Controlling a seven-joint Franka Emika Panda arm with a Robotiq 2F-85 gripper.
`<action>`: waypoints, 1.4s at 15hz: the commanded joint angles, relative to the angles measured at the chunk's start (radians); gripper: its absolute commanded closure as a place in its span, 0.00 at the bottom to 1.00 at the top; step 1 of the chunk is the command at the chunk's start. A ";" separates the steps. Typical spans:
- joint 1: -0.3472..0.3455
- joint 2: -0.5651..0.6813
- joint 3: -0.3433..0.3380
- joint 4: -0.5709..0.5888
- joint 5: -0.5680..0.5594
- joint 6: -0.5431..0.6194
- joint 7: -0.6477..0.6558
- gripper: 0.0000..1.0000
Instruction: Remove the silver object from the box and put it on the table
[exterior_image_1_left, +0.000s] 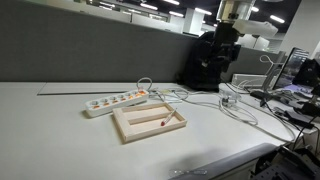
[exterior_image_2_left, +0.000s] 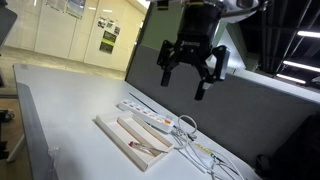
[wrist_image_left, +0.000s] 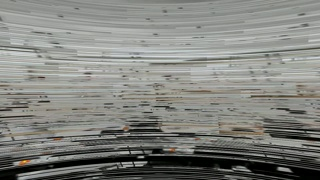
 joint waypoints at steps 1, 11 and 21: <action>0.007 0.143 0.047 0.054 0.080 0.114 0.184 0.00; 0.020 0.225 0.063 0.056 0.098 0.189 0.216 0.00; 0.018 0.460 0.052 0.139 -0.067 0.371 0.500 0.00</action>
